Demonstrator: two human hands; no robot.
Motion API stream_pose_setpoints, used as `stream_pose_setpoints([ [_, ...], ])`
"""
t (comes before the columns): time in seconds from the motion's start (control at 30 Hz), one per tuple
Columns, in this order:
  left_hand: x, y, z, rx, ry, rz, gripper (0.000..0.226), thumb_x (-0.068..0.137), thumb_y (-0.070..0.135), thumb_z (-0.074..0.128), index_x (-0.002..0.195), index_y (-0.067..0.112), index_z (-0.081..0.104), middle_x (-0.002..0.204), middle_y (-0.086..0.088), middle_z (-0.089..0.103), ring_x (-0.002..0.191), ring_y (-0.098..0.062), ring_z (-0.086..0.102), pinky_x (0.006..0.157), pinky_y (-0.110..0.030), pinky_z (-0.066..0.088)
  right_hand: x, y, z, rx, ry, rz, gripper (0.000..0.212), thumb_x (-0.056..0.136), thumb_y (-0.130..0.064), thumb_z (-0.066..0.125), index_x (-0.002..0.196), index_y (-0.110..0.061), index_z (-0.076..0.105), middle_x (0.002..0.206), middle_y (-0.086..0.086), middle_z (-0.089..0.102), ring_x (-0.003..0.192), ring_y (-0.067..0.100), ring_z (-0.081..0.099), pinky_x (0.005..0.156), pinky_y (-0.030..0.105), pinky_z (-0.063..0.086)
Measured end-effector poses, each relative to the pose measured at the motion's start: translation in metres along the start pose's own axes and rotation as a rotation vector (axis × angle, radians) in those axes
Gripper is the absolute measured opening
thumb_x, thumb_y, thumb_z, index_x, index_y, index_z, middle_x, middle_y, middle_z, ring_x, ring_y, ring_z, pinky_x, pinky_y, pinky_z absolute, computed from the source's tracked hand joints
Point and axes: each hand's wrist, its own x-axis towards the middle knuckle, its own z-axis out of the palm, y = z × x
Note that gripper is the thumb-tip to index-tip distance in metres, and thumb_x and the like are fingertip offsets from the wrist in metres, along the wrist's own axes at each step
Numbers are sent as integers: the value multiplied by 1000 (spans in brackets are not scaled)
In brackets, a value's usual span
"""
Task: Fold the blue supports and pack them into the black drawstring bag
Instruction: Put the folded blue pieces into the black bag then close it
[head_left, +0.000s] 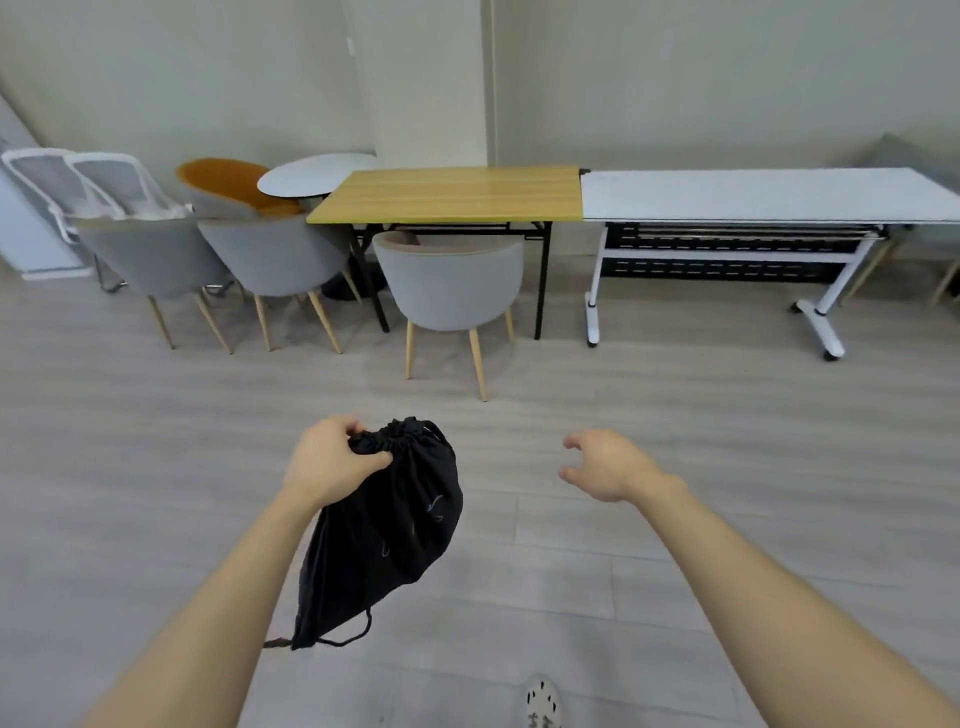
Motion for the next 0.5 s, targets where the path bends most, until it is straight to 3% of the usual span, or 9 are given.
stream_pose_setpoints([
  [0.17, 147, 95, 25, 1, -46, 51, 41, 75, 32, 94, 74, 10, 60, 66, -5, 67, 65, -24, 66, 57, -34, 44, 105, 57, -83, 34, 37, 63, 62, 103, -44, 66, 157, -16, 53, 160, 9, 56, 147, 30, 52, 117, 38, 46],
  [0.5, 399, 264, 82, -81, -80, 231, 35, 84, 46, 89, 86, 16, 70, 81, -1, 75, 78, -17, 72, 66, -38, 52, 286, 152, -220, 77, 113, 185, 60, 102, -42, 64, 157, -19, 54, 158, 7, 58, 145, 28, 53, 116, 40, 48],
])
